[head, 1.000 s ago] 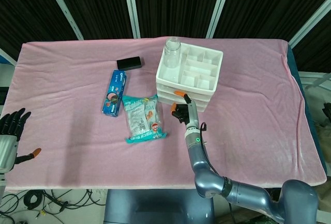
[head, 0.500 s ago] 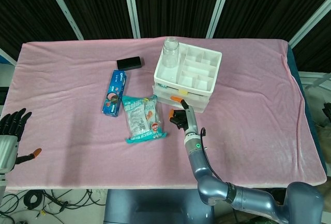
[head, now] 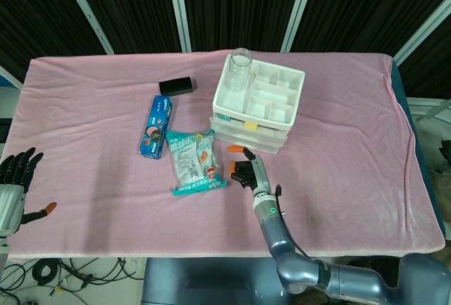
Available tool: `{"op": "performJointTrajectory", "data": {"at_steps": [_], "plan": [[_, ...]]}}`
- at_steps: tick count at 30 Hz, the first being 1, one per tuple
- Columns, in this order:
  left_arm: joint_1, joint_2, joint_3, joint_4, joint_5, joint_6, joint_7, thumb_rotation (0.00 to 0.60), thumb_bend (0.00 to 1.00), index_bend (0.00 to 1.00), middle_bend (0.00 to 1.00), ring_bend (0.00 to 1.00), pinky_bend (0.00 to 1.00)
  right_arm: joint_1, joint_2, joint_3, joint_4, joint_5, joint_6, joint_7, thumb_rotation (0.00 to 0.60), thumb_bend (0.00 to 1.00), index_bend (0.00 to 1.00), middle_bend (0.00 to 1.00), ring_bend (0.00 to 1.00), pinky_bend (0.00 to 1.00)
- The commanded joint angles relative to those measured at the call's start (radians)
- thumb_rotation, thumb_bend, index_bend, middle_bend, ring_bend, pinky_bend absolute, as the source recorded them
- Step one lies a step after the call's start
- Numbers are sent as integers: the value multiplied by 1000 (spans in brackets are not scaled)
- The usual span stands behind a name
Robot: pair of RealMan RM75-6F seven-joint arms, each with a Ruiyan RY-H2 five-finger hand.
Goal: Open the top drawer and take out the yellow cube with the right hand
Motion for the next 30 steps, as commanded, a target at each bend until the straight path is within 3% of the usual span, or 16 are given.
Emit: {"op": "performJointTrajectory", "data": {"at_steps": [1,6,11,16,30], "plan": [[0,0,0,0,0,0,0,600,0,0,0,0,0,-15,25,-51,-38,-93,27,-33,600,572,332,863,927,870],[0,0,1,1,3,1,2,600,0,0,0,0,0,-22,65,-104,-93,-237,91,-110,600,572,311,863,927,870],[1,0,2,1,4,3,5,600,0,0,0,0,0,-10,114,-119,-123,-308,158,-237,600,572,282,859,927,870],[2,-1,4,-2,6,3,13,600,0,0,0,0,0,22,179,-97,-143,-253,192,-395,600,572,261,856,927,870],[3,0,4,-9,2,3,16,600,0,0,0,0,0,83,246,-44,-144,-26,221,-578,600,572,257,856,927,870]]}}
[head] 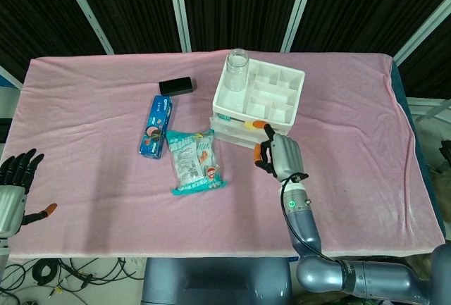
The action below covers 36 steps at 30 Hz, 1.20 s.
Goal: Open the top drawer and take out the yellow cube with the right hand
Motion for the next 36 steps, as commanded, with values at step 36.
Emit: {"op": "performJointTrajectory", "data": {"at_steps": [36], "plan": [[-3,6,1,-3,0,-10,-17,600,0,0,0,0,0,42,52,-25,-102,155,-16,-8,600,575,367,857,927,870]]}}
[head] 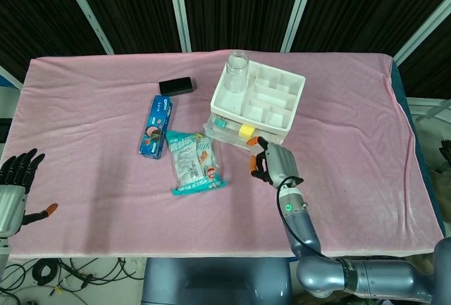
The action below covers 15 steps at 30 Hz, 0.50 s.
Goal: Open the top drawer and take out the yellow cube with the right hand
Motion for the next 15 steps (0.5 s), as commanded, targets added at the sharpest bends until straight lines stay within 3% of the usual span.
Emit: {"op": "performJointTrajectory", "data": {"at_steps": [1,15], "plan": [[0,0,0,0,1,0,-1,600,0,0,0,0,0,-5,8,-8,-19,-11,2,12,600,575,368,856,926,870],[0,0,-6,3,-6,3,-4,600,0,0,0,0,0,-33,49,-51,-94,-48,-6,58,600,575,378,856,926,870]]}}
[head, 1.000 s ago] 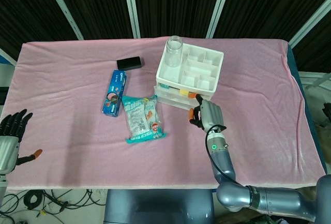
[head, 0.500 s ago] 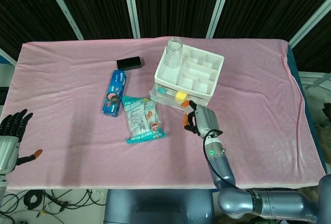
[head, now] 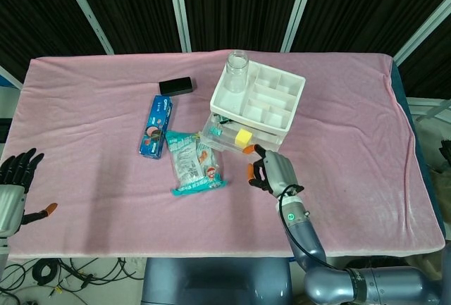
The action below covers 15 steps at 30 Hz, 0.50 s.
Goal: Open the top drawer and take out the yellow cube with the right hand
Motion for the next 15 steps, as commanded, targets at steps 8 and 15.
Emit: {"op": "performJointTrajectory", "data": {"at_steps": [8,15], "plan": [[0,-1,-1,2,-1,0,2,600,0,0,0,0,0,-32,40,-42,-43,-52,-14,39,600,576,380,856,926,870],[1,0,-2,1,-2,2,1,600,0,0,0,0,0,-36,59,-45,-47,-74,-24,60,600,479,252,856,926,870]]}}
